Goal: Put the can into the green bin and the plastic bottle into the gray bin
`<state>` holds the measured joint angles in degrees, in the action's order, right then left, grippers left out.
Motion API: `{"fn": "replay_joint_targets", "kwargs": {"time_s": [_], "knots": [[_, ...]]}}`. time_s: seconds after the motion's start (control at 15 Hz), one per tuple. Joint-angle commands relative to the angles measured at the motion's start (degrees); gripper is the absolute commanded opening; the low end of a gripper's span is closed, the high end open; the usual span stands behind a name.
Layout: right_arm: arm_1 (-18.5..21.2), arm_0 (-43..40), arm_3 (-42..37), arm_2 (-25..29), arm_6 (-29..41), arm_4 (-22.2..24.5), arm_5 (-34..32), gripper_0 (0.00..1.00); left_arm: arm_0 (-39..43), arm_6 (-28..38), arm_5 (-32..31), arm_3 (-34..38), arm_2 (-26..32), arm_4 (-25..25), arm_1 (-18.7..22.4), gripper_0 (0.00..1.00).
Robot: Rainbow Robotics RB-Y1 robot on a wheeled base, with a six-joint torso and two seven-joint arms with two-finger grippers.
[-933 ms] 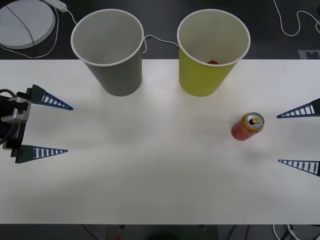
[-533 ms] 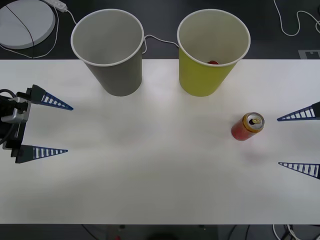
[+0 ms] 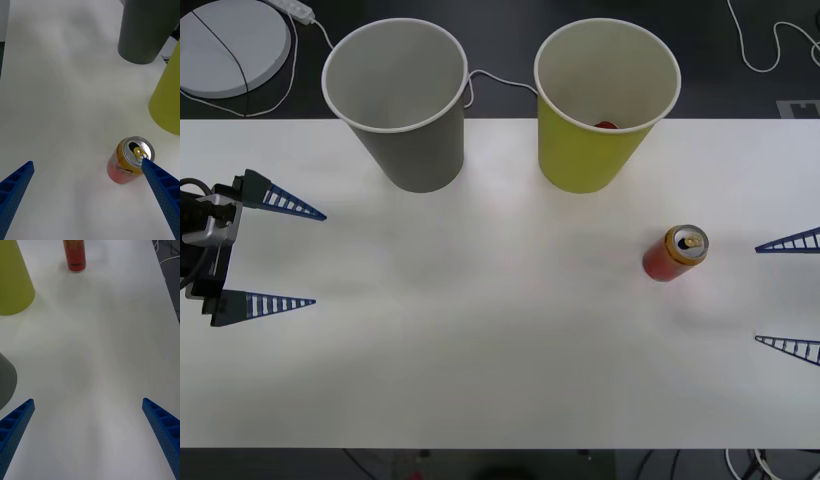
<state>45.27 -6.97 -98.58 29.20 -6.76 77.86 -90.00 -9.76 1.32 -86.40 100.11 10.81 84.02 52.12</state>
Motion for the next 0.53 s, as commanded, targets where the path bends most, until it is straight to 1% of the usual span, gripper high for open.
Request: {"fn": "replay_joint_targets", "kwargs": {"time_s": [0.07, 0.27, 0.33, 0.4, 0.53], "knots": [[0.0, -0.1, 5.7, 0.8, -1.4, -2.4, 0.0, 1.0, 0.0, 0.0, 0.0, 0.0, 0.0, 0.0, 0.0, 1.0], [0.0, -0.1, 11.4, 0.9, -3.6, -4.5, 0.0, 1.0, 0.0, 0.0, 0.0, 0.0, 0.0, 0.0, 0.0, 1.0], [0.0, -0.1, 13.1, 0.7, -5.9, -5.3, 0.1, 1.0, 0.0, 0.0, 0.0, 0.0, 0.0, 0.0, 0.0, 1.0], [0.0, -0.1, 15.7, 0.1, -8.7, -6.8, 2.1, 1.0, 0.0, 0.0, 0.0, 0.0, 0.0, 0.0, 0.0, 1.0], [0.0, -0.1, 19.2, -1.7, -12.2, -9.1, 5.0, 1.0, 0.0, 0.0, 0.0, 0.0, 0.0, 0.0, 0.0, 1.0]]}}
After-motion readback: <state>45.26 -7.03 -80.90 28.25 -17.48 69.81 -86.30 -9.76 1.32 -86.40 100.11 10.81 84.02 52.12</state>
